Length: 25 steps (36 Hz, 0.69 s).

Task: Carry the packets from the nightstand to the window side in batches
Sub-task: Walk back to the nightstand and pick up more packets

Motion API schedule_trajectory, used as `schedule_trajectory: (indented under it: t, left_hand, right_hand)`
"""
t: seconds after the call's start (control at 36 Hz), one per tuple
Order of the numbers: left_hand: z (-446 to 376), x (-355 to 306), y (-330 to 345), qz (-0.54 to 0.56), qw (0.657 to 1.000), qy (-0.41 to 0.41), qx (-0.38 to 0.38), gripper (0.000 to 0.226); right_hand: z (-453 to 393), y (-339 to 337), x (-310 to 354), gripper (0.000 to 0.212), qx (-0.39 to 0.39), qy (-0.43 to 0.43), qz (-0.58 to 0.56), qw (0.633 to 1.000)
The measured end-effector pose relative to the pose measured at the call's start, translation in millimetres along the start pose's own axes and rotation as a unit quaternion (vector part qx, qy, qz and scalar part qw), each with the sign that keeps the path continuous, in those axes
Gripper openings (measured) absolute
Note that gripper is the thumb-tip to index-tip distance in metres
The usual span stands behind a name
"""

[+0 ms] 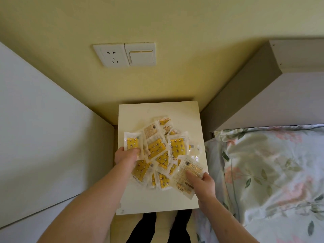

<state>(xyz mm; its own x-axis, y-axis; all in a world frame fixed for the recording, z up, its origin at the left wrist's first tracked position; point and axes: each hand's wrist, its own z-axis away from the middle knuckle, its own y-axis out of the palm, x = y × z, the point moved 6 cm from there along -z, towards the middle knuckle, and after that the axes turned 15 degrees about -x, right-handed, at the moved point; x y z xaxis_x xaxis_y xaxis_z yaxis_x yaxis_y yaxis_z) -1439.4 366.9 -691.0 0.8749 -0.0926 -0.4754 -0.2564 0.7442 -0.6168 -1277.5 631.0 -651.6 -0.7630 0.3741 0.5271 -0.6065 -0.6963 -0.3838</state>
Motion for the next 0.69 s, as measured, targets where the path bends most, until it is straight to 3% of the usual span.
schedule_trajectory:
  t: [0.17, 0.42, 0.69]
  left_hand:
    - [3.2, -6.5, -12.1, 0.051, 0.998, 0.019, 0.040, 0.028]
    - [22.4, -6.9, -57.5, 0.023, 0.989, 0.114, 0.091, 0.022]
    - [96.6, 6.2, -134.1, 0.037, 0.976, 0.072, 0.203, 0.017]
  right_hand:
    - [3.3, 0.1, -3.9, 0.017, 0.003, 0.012, -0.002, 1.000]
    - [22.2, -10.3, -1.7, 0.019, 0.020, 0.022, 0.024, 0.999]
    - [100.9, -62.9, 14.3, 0.017, -0.011, -0.036, 0.019, 0.999]
